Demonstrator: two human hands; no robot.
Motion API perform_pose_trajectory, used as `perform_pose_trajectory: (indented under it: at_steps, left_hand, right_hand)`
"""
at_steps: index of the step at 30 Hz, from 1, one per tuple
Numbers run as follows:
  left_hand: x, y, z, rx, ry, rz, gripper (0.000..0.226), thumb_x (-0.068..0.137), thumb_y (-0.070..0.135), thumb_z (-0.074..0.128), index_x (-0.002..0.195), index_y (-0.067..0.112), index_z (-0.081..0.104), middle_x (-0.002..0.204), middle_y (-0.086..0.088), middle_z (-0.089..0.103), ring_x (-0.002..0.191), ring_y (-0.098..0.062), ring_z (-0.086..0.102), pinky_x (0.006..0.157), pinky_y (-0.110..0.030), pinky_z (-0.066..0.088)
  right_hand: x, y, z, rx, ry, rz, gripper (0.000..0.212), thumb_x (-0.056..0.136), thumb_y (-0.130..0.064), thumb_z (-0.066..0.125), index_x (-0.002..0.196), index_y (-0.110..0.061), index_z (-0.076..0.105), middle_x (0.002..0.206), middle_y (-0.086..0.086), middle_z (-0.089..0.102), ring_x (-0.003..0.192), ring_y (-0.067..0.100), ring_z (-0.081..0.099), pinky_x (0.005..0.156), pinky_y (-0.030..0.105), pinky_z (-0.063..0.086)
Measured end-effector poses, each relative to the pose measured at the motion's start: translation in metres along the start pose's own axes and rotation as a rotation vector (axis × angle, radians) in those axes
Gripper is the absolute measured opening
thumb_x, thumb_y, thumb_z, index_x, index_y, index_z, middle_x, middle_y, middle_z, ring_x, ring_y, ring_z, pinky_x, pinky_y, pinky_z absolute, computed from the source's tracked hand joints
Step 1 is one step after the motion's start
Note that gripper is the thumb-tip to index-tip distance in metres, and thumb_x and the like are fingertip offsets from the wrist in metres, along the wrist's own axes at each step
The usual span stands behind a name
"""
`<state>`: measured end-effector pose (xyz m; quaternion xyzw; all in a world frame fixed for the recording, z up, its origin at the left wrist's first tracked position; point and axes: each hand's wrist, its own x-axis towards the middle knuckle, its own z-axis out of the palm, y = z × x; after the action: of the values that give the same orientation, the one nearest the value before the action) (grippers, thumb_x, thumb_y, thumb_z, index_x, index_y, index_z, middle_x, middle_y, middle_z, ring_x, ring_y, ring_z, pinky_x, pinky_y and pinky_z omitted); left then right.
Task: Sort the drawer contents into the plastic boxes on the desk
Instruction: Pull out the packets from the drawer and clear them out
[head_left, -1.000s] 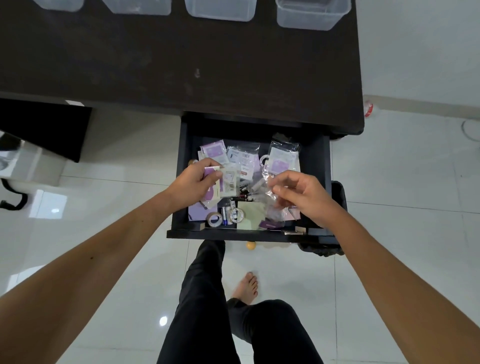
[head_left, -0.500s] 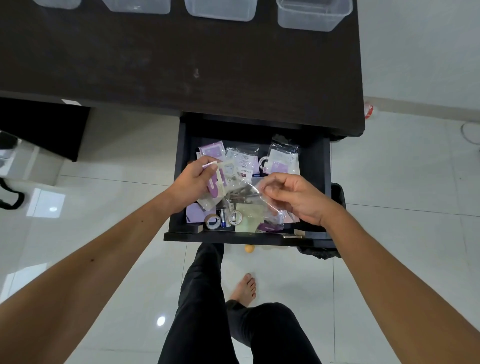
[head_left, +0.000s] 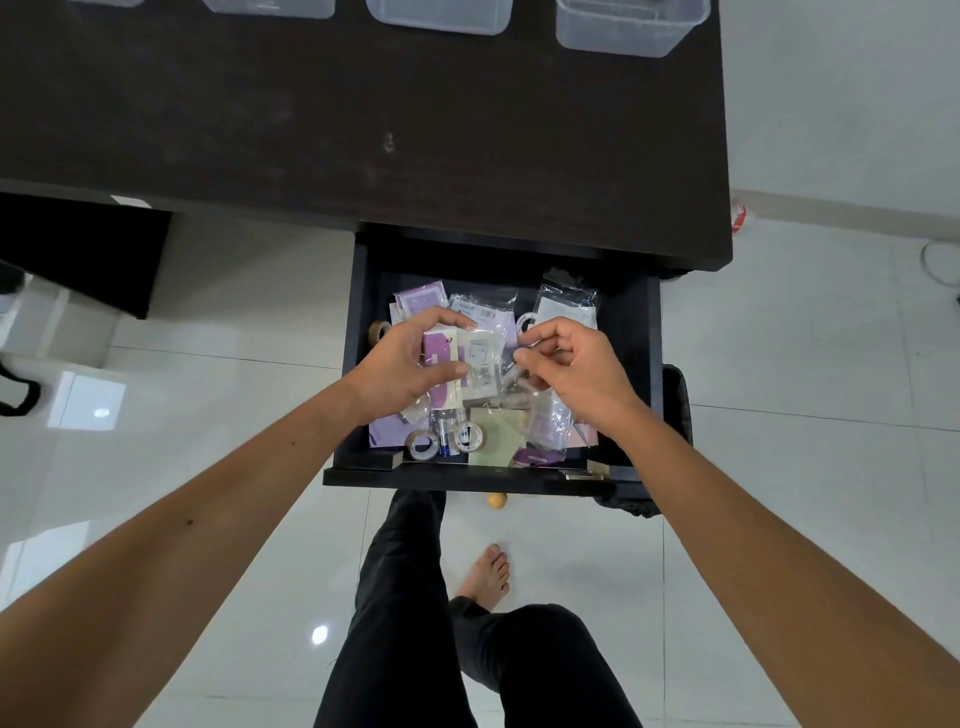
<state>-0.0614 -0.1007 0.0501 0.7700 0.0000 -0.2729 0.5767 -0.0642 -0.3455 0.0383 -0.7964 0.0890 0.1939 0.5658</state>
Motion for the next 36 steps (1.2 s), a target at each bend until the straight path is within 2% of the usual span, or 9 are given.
perform_pose_trajectory:
  at_steps: [5,10,14,17,19,21,26,32,36]
  left_hand:
    - [-0.006,-0.013,-0.007,-0.008,0.004,0.035,0.051,0.095,-0.004,0.073,0.139,0.017,0.059,0.147,0.001,0.054,0.111,-0.033,0.05,0.089,-0.036,0.054]
    - [-0.005,-0.031,-0.012,-0.048,-0.023,0.005,0.05,0.093,0.003,0.077,0.133,0.032,0.064,0.154,0.006,0.054,0.14,-0.01,0.056,0.114,-0.039,0.051]
    - [-0.004,-0.034,-0.009,-0.011,0.001,0.019,0.049,0.094,0.005,0.077,0.132,0.034,0.066,0.155,0.005,0.055,0.134,-0.001,0.057,0.105,-0.02,0.052]
    - [-0.004,-0.036,-0.007,0.015,0.017,0.009,0.049,0.094,0.007,0.077,0.132,0.036,0.066,0.15,0.005,0.058,0.094,0.005,0.068,0.091,-0.031,0.062]
    - [-0.003,-0.038,-0.008,0.024,0.02,0.004,0.049,0.095,0.008,0.076,0.132,0.038,0.065,0.149,0.005,0.058,0.096,0.005,0.069,0.088,-0.028,0.061]
    - [-0.003,-0.037,-0.008,0.015,0.02,0.008,0.052,0.095,0.007,0.076,0.132,0.042,0.064,0.153,0.008,0.056,0.127,-0.003,0.063,0.108,-0.032,0.054]
    - [0.001,-0.034,-0.008,0.011,0.051,0.003,0.056,0.096,0.007,0.074,0.135,0.046,0.064,0.154,0.015,0.055,0.122,-0.002,0.063,0.115,-0.034,0.048]
    - [0.009,-0.022,-0.002,0.093,0.117,-0.026,0.035,0.1,0.014,0.071,0.132,0.03,0.071,0.127,0.017,0.062,0.062,0.007,0.063,0.06,-0.016,0.058]
    - [0.016,-0.025,-0.001,0.112,0.132,-0.037,0.037,0.1,0.017,0.072,0.134,0.031,0.069,0.143,0.01,0.058,0.093,-0.034,0.066,0.074,-0.025,0.063]
  right_hand:
    - [0.01,0.018,-0.011,-0.348,0.333,-0.074,0.01,0.094,-0.021,0.079,0.103,-0.02,0.074,0.103,-0.003,0.066,0.074,0.002,0.065,0.074,0.024,0.056]
    - [0.02,0.032,-0.009,-0.594,0.427,0.048,0.054,0.094,-0.035,0.078,0.138,-0.011,0.059,0.136,0.013,0.049,0.108,0.032,0.066,0.094,0.042,0.058]
    - [0.026,0.034,-0.006,-0.609,0.42,0.143,0.077,0.089,-0.042,0.082,0.148,-0.006,0.049,0.141,0.018,0.05,0.126,0.037,0.058,0.104,0.046,0.05]
    - [0.032,0.037,-0.006,-0.577,0.437,0.165,0.086,0.084,-0.04,0.086,0.152,-0.005,0.045,0.14,0.018,0.054,0.127,0.036,0.059,0.106,0.048,0.052]
    - [0.035,0.036,-0.007,-0.565,0.443,0.179,0.09,0.082,-0.038,0.089,0.153,-0.006,0.044,0.142,0.018,0.053,0.126,0.037,0.06,0.107,0.05,0.053]
    - [0.037,0.035,-0.008,-0.553,0.451,0.164,0.088,0.082,-0.033,0.09,0.152,-0.008,0.045,0.142,0.016,0.052,0.124,0.035,0.061,0.106,0.049,0.053]
    - [0.034,0.032,-0.014,-0.427,0.497,0.047,0.056,0.089,-0.023,0.085,0.138,-0.014,0.06,0.104,0.005,0.065,0.089,0.017,0.061,0.089,0.037,0.057]
    - [0.018,0.021,-0.03,-0.164,0.37,-0.074,0.034,0.095,-0.015,0.077,0.126,-0.025,0.066,0.089,-0.007,0.062,0.076,0.013,0.067,0.076,0.025,0.059]
    - [0.009,0.015,-0.034,-0.052,0.315,-0.106,0.03,0.097,-0.015,0.075,0.123,-0.026,0.067,0.098,-0.003,0.064,0.075,0.002,0.069,0.076,0.024,0.061]
